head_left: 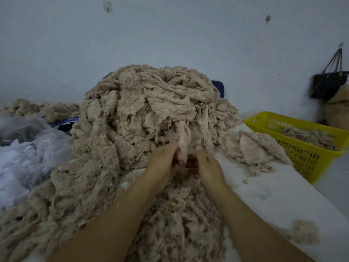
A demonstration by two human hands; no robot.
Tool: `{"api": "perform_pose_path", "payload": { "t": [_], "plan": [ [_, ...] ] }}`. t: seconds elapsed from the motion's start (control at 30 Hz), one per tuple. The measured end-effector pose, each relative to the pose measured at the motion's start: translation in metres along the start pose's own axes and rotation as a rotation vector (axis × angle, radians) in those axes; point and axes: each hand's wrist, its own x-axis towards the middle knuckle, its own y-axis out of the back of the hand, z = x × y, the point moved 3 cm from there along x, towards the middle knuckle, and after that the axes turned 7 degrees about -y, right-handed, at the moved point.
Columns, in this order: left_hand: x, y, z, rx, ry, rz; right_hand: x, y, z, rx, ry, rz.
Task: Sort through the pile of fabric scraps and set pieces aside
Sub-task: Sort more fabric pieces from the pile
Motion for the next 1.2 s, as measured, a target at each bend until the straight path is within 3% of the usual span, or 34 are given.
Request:
{"api": "perform_pose_path", "payload": {
  "t": [0.13, 0.23, 0.33, 0.47, 0.57, 0.67, 0.77, 0.9, 1.2],
  "plan": [
    [-0.028, -0.006, -0.004, -0.085, 0.031, -0.185, -0.009, -0.015, -0.004, 0.132, -0.040, -0.292],
    [-0.035, -0.004, -0.002, -0.166, 0.088, -0.210, -0.007, -0.012, -0.005, 0.092, -0.007, -0.173],
    [-0.030, 0.006, -0.005, -0.200, 0.078, -0.119, -0.009, -0.004, -0.011, -0.013, 0.131, 0.003],
    [-0.019, 0.017, -0.009, -0.342, 0.068, 0.032, -0.015, -0.002, -0.017, -0.055, 0.209, 0.027],
    [-0.017, 0.022, -0.004, -0.346, 0.056, 0.053, -0.019, -0.008, -0.020, -0.105, 0.266, -0.043],
    [-0.021, 0.017, -0.003, -0.253, 0.039, -0.029, -0.028, -0.019, -0.021, -0.169, 0.341, -0.217],
    [-0.023, 0.015, -0.004, -0.285, 0.122, -0.008, -0.037, -0.031, -0.021, -0.271, 0.424, -0.326],
    [-0.020, 0.027, -0.002, -0.422, 0.186, 0.141, -0.039, -0.036, -0.020, -0.317, 0.455, -0.346],
    [-0.019, 0.028, 0.007, -0.540, 0.224, 0.184, -0.033, -0.037, -0.005, -0.385, 0.393, -0.367]
  ]
}}
